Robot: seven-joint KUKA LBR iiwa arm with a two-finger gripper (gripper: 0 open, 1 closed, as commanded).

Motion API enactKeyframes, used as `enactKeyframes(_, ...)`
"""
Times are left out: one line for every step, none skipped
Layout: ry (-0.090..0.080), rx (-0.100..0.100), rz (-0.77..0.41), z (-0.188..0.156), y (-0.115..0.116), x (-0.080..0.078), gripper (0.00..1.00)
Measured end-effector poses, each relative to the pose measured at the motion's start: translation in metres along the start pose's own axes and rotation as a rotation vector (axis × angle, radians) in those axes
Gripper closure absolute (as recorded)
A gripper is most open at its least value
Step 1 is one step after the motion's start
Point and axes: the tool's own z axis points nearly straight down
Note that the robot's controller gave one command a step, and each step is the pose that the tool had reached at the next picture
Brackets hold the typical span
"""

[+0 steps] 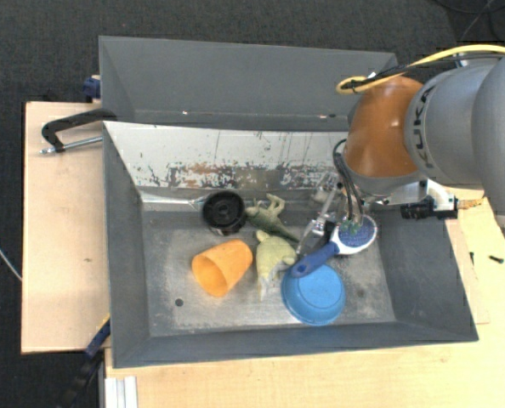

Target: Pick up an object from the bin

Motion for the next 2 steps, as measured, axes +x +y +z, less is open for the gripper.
enactKeyframes(-0.013, 0.008, -0.152, -0.0008, 0.0653, 0.0204, 0.00)
enactKeyframes(-0.017, -0.002, -0.156, -0.0013, 0.0694, 0.0205, 1.00)
